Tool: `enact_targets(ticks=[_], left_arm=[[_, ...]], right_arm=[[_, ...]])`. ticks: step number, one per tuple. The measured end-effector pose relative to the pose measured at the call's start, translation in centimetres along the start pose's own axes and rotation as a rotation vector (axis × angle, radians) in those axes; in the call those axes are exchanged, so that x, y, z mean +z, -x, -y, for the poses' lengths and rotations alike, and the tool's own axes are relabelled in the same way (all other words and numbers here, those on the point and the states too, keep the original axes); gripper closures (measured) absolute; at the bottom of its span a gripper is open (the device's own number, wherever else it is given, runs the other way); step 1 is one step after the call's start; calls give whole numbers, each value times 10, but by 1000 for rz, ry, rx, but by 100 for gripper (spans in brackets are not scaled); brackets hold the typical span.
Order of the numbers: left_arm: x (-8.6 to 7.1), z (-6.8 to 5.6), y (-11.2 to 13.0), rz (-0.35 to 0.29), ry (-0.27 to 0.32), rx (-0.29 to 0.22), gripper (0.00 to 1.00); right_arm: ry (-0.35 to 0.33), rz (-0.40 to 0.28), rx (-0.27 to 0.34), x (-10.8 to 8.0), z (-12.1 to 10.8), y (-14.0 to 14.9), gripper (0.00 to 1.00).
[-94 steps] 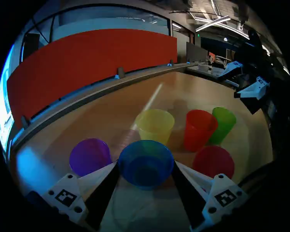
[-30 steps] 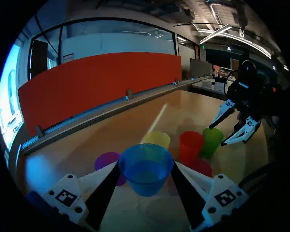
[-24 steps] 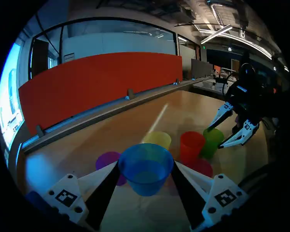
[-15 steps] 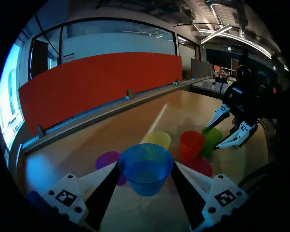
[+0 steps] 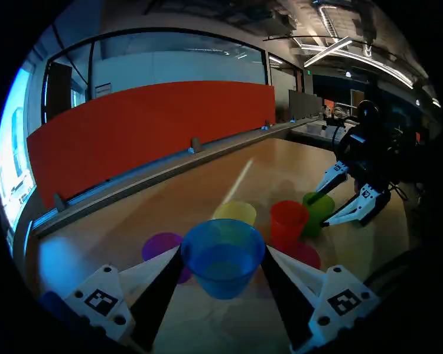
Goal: Pour water
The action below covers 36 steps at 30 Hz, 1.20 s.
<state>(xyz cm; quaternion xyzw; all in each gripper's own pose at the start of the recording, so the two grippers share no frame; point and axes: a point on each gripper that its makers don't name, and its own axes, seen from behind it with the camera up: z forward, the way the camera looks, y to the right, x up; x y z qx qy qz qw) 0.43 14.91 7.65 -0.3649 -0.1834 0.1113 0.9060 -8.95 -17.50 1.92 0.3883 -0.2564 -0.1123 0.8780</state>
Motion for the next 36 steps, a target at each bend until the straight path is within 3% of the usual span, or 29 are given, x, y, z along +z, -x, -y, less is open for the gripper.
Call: enact_targets(ticks=[6,18,36], left_arm=[[-4,-2,0,0,-1,4,13],[-20,-9,-11,-28,-13,6,13],[-50,-27,-26,-72,-27,6,13]], right_arm=[[-7,-6,-15,-5,4,-2,11],[1,-69,-41,-28,13,-33,11],[29,-245,-69,-70,36,-99,11]])
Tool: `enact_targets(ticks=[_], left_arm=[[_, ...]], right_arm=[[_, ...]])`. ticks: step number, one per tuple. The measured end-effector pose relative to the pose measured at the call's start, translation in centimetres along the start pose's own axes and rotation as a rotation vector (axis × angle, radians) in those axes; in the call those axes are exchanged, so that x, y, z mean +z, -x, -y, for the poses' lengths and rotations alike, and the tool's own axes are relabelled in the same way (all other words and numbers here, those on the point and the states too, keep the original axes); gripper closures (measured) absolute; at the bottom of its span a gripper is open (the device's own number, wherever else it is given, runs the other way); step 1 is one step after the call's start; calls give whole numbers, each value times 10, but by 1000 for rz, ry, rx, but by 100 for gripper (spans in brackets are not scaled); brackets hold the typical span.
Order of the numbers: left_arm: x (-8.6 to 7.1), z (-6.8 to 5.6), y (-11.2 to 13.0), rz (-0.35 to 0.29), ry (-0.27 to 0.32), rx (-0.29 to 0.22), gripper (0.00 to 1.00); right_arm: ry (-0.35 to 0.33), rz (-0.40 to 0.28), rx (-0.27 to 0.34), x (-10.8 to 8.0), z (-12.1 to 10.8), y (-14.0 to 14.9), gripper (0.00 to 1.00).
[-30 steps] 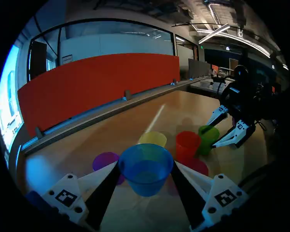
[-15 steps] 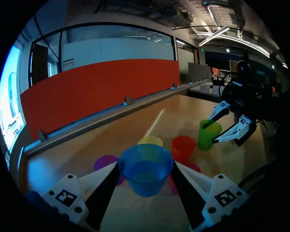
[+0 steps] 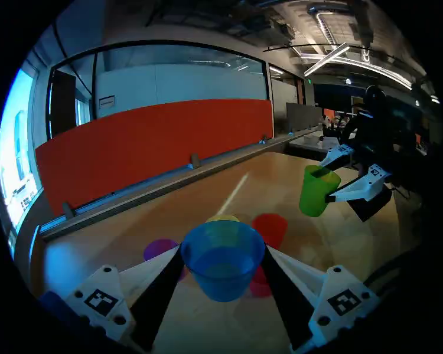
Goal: Pour water
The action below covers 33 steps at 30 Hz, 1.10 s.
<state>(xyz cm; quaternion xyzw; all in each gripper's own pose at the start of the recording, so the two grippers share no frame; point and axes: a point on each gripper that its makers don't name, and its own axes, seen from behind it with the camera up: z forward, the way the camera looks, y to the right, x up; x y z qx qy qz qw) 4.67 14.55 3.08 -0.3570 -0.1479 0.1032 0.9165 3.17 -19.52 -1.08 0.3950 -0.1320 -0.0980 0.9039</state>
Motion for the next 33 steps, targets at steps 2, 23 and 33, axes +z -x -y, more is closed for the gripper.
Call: enact_targets(ticks=[2,23,33], left_arm=[[-2,-1,-1,-4,-1,1,13],[-13,-5,-9,-35,-6,-12,13],[-16,-7,-11,-50,-1,-23,13]], right_arm=[[3,-21,0,-2,1,-7,11],[27,-166,6,-9,3,-49,10],[31,-220,-1,-9,8,-63,10]])
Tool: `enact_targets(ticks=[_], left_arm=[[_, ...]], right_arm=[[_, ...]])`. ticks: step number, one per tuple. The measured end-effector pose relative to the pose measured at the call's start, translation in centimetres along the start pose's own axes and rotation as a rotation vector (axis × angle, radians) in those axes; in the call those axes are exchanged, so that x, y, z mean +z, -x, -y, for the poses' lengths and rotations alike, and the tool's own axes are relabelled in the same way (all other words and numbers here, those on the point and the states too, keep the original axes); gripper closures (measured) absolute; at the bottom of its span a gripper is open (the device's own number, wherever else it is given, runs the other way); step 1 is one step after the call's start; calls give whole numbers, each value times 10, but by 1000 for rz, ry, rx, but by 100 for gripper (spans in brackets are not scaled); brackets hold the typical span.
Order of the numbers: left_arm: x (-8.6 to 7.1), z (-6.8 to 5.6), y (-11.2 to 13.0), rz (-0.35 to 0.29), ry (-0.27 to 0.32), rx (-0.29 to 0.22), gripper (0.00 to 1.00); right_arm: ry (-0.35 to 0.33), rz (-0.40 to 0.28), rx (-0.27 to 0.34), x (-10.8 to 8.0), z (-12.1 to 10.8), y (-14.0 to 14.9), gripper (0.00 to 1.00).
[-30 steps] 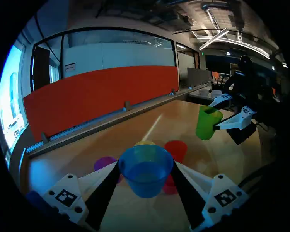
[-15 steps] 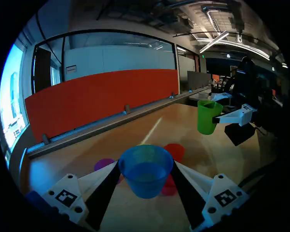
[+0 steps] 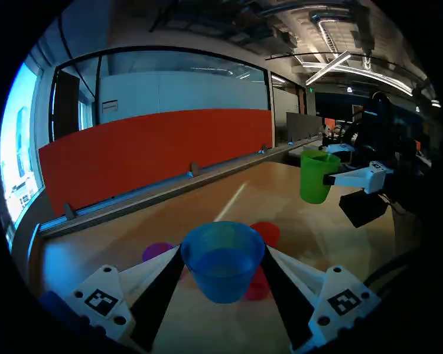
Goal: Pour water
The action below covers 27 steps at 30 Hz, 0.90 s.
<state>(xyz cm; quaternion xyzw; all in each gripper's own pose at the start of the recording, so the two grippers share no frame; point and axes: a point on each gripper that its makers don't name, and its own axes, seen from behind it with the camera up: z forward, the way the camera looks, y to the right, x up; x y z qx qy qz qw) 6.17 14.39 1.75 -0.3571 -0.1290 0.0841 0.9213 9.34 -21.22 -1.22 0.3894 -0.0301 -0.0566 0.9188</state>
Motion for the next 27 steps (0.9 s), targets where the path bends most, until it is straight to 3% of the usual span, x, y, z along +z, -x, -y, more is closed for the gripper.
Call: enact_targets(ticks=[15,27], left_arm=[[0,-2,-2,-16,7,-11,13],[-4,-1,-11,-73,16,-34,13]], right_arm=[[-21,-29,24,5,7,-8,10],[-28,-33,24,7,8,-8,10]])
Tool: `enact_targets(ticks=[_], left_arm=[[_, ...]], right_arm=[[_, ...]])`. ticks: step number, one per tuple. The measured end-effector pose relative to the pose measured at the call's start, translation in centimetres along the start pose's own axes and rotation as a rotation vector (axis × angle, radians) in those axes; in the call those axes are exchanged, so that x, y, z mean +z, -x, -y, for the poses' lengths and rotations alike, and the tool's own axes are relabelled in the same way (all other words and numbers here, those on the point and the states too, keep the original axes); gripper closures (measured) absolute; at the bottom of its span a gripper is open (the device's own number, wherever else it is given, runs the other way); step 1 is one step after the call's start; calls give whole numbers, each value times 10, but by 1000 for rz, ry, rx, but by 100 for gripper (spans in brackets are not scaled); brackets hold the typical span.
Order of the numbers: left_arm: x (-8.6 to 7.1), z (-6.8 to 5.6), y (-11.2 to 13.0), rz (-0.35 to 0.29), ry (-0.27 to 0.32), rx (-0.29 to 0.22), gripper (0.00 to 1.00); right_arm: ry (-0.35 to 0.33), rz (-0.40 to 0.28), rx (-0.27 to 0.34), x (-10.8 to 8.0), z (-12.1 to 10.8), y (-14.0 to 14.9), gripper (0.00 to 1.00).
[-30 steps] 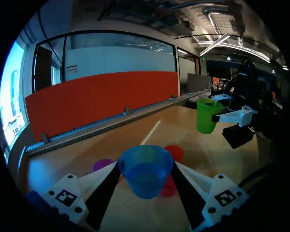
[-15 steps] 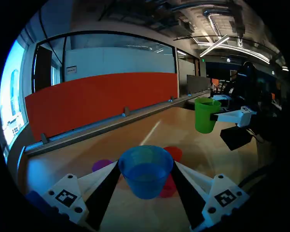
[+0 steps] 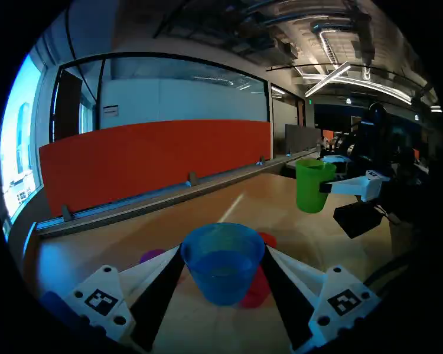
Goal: Pour water
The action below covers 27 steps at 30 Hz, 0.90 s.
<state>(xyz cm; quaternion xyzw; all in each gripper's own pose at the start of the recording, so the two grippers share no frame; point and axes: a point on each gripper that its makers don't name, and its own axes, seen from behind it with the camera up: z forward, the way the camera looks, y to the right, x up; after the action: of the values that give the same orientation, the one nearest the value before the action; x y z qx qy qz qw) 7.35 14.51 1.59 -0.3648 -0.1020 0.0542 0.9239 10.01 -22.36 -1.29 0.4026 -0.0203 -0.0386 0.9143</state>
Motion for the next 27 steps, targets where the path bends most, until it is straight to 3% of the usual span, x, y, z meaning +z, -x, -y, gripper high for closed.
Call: enact_targets(ticks=[15,27], left_arm=[[-2,-10,-22,-125,35,-36,13],[-4,-10,-28,-132,30,-11,13]], right_arm=[[-19,11,-4,5,7,2,10],[-31,19,-12,5,8,1,10]])
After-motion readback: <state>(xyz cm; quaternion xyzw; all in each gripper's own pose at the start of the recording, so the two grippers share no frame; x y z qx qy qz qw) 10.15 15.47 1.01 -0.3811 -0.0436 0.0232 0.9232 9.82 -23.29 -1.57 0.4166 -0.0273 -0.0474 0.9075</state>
